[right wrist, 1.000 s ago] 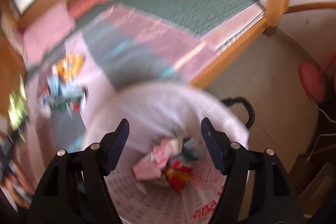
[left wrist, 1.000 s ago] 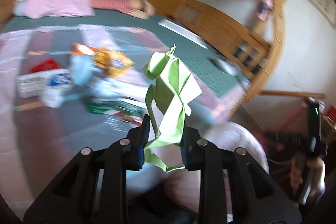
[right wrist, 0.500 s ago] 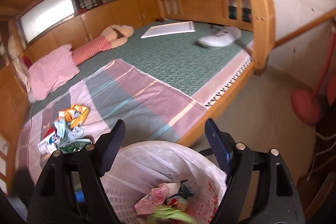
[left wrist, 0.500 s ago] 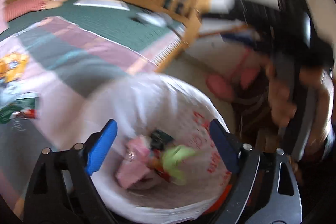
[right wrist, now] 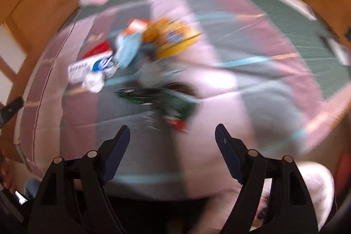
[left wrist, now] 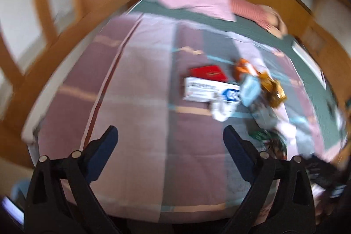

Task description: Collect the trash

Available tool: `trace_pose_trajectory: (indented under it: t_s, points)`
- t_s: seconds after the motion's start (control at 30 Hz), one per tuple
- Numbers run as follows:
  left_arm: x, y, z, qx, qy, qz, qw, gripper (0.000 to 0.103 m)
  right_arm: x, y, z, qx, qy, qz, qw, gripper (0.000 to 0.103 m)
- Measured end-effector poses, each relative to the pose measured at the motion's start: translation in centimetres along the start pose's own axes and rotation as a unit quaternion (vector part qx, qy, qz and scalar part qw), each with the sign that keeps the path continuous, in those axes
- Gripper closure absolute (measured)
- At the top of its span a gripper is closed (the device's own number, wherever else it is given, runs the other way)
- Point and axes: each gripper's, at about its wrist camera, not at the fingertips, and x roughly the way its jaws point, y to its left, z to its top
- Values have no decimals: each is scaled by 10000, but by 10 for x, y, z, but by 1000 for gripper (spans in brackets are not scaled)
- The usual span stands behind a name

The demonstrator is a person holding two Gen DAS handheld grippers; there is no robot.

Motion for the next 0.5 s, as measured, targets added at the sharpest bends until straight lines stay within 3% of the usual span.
trace_pose_trajectory:
  t_s: [0.1,0.2,0.23,0.3,0.33,0.4,0.5]
  points:
    - [8,29,1,-539,305,-116,9980,7,50,35,14,-1001,145,-897,9908,24]
    - [10,45,0,-783,430,-225,9957,7,84,40,19,-1343,438,-1147,9833,24]
    - [10,47,-1,-838,455,-288,9950,7,90,39,19,-1279,483,-1062,9849,25]
    - [14,49,-1,-890,487,-362,9942,7,94,35,23,-922,485,-624,9926,59]
    - [15,50,-1,-917,494,-378,9938,7,94,34,24,-714,526,-405,9952,66]
    - [19,54,3,-983,499,-356,9933,7,90,41,23,-558,496,-233,9969,75]
    - [19,64,2,-1232,500,-340,9905,6,77,66,20,-528,488,383,9967,78]
